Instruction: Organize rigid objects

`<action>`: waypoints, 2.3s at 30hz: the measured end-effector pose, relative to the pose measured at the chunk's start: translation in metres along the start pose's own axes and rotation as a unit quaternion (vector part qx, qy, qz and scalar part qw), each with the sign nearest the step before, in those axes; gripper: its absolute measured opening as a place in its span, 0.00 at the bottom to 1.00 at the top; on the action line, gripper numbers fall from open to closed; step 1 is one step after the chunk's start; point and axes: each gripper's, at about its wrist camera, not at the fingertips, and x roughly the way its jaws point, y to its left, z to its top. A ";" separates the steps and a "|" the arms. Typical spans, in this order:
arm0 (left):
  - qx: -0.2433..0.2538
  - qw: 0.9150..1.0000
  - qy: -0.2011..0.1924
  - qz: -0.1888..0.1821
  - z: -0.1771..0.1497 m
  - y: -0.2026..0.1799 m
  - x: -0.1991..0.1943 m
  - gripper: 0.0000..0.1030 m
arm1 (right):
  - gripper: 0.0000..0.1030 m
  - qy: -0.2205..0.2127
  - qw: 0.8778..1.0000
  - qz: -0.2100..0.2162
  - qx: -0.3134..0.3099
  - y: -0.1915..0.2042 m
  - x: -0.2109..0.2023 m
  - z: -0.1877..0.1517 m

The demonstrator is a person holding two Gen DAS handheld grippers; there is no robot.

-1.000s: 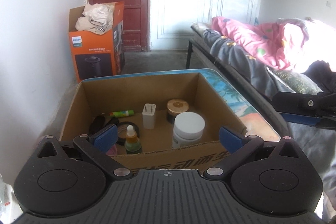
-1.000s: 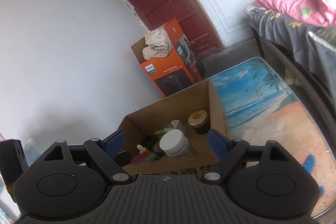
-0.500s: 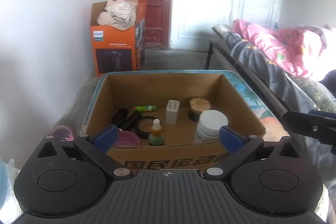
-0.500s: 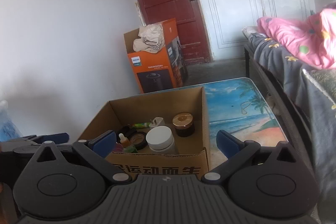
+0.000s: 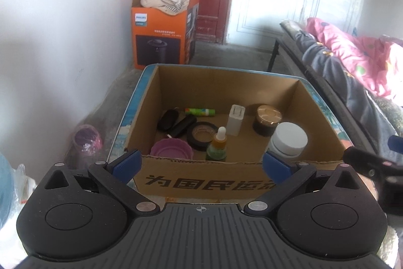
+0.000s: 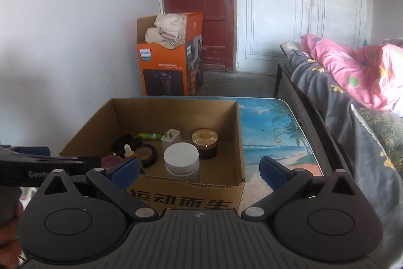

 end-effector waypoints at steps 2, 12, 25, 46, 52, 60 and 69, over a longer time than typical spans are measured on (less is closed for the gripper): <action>0.000 1.000 0.004 0.004 0.000 0.000 0.003 1.00 | 1.00 0.009 1.000 -0.007 -0.005 0.004 0.009 0.000; 0.034 0.998 0.026 0.037 -0.002 -0.004 0.012 1.00 | 1.00 0.031 0.999 -0.006 -0.006 0.014 0.030 -0.001; 0.036 0.998 0.039 0.038 0.000 -0.005 0.019 1.00 | 1.00 0.049 0.999 -0.020 -0.006 0.010 0.042 -0.003; 0.043 0.997 0.046 0.043 0.000 -0.005 0.021 1.00 | 1.00 0.058 0.998 -0.016 0.000 0.009 0.047 -0.007; 0.043 0.997 0.046 0.043 0.000 -0.005 0.021 1.00 | 1.00 0.058 0.998 -0.016 0.000 0.008 0.046 -0.007; 0.043 0.997 0.047 0.044 -0.001 -0.005 0.021 1.00 | 1.00 0.059 0.998 -0.016 0.001 0.009 0.045 -0.007; 0.044 0.997 0.047 0.044 -0.001 -0.005 0.021 1.00 | 1.00 0.060 0.998 -0.015 0.001 0.009 0.046 -0.007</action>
